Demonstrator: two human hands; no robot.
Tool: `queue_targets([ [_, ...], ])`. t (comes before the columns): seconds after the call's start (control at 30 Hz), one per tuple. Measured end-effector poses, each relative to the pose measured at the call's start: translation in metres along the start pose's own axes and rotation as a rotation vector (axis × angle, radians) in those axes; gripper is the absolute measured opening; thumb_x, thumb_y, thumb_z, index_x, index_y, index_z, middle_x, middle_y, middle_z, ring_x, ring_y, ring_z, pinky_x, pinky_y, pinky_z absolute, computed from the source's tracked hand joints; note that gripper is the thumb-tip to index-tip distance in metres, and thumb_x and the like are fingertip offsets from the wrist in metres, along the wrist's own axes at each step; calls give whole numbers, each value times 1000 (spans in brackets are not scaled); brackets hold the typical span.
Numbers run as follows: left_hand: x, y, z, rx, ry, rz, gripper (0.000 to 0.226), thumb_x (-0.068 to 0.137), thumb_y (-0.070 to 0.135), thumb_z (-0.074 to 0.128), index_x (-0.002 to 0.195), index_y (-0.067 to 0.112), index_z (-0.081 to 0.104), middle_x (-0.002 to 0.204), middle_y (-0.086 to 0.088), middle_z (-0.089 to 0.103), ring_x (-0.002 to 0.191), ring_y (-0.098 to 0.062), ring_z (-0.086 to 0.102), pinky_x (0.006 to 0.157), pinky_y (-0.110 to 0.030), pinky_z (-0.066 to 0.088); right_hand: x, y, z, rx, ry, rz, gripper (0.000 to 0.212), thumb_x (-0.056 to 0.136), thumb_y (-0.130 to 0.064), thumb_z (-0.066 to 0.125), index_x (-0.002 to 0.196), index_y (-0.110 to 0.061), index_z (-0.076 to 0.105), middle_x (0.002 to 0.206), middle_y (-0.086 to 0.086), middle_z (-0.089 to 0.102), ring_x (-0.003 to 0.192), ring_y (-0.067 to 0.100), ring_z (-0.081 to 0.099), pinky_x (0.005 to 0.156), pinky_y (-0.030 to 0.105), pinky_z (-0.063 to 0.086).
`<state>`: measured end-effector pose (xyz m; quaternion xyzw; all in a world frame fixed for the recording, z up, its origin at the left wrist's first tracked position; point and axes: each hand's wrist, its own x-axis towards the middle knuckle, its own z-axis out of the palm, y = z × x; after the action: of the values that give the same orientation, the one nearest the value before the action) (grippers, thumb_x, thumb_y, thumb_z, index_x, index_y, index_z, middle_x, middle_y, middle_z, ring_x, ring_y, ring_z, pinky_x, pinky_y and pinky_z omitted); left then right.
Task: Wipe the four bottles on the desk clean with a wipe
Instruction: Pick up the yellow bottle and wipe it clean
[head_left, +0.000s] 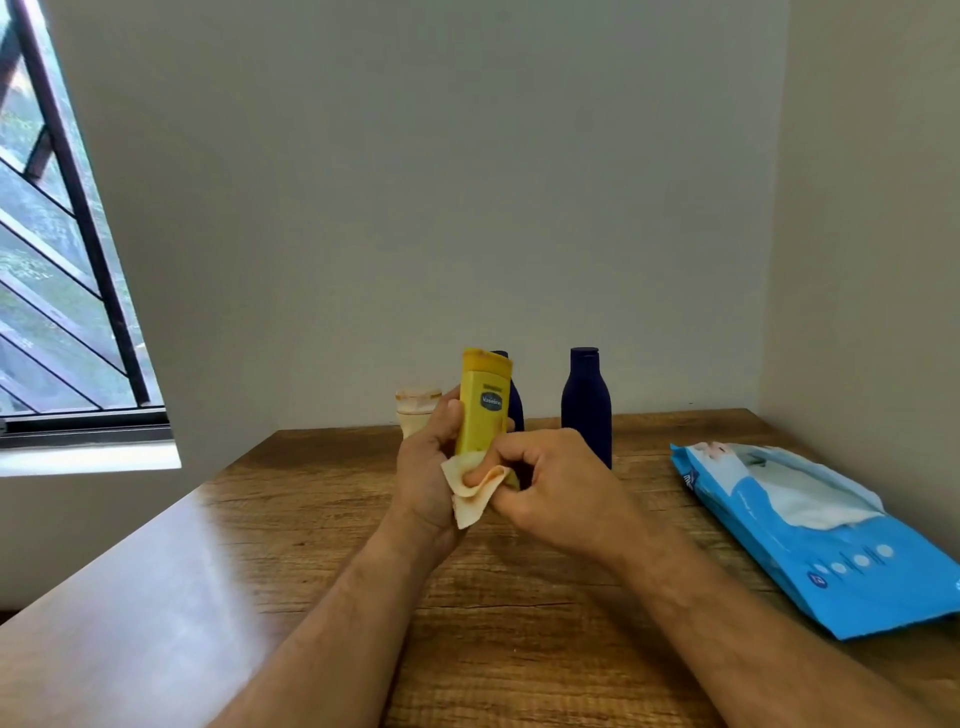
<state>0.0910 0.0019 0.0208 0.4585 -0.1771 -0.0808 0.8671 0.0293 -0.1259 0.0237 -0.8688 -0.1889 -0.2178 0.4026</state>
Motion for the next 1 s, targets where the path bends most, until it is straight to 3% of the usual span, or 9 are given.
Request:
queue_targets([
  [0.1,-3,-3,5,61,-86,-23,34,98,25,46,114,6,68,103,-21,68,89,-30,67,84,-44,55,-1,-1,-7,-12,136,-10,5,88,-27,72,93,-28,75,83,-12,71,69,6,63,61,21,55],
  [0.17,-3,-7,5,100,-116,-52,36,102,19,41,99,8,75,91,-17,70,77,-26,67,72,-39,54,1,0,-11,-25,277,-8,4,90,-27,69,92,-27,73,72,-8,67,60,14,60,51,27,50],
  [0.3,-7,-8,8,138,-109,-74,38,104,29,41,117,11,72,92,-17,69,72,-26,63,70,-39,49,6,4,-19,-30,473,17,3,91,-28,67,92,-28,70,67,-9,63,55,4,55,46,16,43],
  [0.43,-6,-4,8,91,-26,-45,40,105,28,39,118,3,67,97,-18,72,78,-27,70,72,-40,58,5,8,-18,30,265,17,3,87,-27,72,86,-28,74,71,-4,69,58,16,61,54,37,56],
  [0.57,-2,0,4,41,69,-24,48,104,35,39,129,0,61,122,-28,66,104,-37,66,94,-50,53,2,6,-12,49,88,-25,7,85,-23,76,91,-26,78,80,-7,74,65,15,67,64,35,60],
  [0.67,-2,-2,5,89,24,-33,53,106,42,36,125,1,64,121,-26,68,103,-33,69,95,-48,52,3,5,-14,56,179,-33,5,85,-22,74,87,-26,77,78,-7,74,64,16,67,61,34,60],
  [0.83,-6,-5,8,335,-135,62,54,98,55,42,117,12,69,99,-16,74,80,-24,70,73,-39,57,8,8,-22,69,471,39,4,91,-25,70,91,-28,73,74,-8,69,62,8,64,51,20,51],
  [0.9,-6,-7,8,415,-192,120,47,99,53,47,123,18,67,106,-17,72,90,-27,68,79,-43,55,9,9,-24,6,541,60,3,92,-30,68,91,-27,70,72,-8,66,63,6,60,50,18,46],
  [1.0,-8,-7,8,515,-286,179,42,93,29,52,134,23,60,120,-11,69,108,-24,67,92,-39,54,7,5,-22,5,553,29,3,93,-28,67,91,-27,69,76,-8,66,68,10,62,55,27,55],
])
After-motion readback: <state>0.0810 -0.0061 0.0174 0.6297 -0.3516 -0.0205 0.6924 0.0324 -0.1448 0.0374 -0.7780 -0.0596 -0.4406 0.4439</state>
